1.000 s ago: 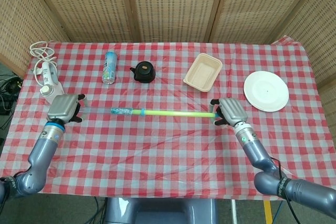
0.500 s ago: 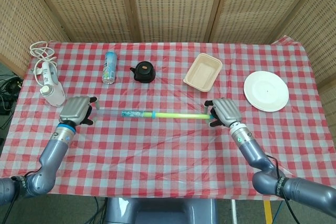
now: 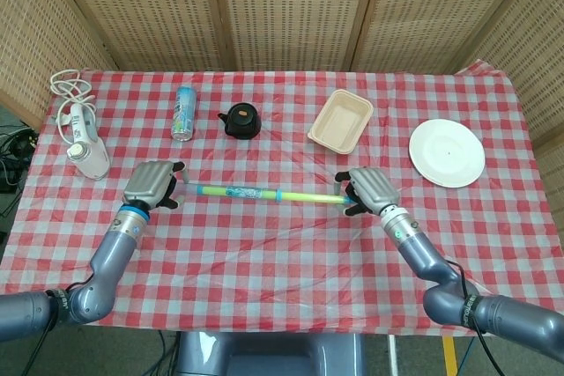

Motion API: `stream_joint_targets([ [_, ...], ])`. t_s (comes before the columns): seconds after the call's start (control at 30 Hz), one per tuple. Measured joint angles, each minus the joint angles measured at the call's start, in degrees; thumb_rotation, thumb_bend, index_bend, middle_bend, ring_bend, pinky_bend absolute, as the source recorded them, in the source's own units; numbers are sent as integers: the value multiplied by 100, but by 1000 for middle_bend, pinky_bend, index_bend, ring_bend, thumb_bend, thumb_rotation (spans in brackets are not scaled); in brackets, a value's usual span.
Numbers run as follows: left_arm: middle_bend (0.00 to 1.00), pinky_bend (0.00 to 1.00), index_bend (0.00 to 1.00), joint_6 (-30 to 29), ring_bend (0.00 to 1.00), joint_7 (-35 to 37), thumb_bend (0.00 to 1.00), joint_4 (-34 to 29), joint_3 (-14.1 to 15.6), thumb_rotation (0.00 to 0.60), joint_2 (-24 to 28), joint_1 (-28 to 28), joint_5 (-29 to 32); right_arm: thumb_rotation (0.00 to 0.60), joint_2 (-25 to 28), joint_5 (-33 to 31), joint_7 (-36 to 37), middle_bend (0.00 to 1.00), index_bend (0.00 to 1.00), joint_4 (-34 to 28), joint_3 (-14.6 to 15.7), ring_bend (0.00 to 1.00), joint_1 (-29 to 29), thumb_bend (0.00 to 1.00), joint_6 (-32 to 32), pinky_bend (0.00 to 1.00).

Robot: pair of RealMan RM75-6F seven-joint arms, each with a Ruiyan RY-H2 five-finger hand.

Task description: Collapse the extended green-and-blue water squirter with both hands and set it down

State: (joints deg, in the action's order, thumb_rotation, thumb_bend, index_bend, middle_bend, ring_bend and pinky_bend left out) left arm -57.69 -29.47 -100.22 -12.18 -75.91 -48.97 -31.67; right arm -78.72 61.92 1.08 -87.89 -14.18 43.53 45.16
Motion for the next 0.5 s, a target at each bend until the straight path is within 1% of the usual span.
stream_joint_targets([
  [0.5, 799, 593, 531, -89, 720, -70, 375, -77, -25, 600, -168, -232, 176, 600, 46, 137, 152, 1000, 817, -122, 53, 959, 72, 488, -76, 410],
])
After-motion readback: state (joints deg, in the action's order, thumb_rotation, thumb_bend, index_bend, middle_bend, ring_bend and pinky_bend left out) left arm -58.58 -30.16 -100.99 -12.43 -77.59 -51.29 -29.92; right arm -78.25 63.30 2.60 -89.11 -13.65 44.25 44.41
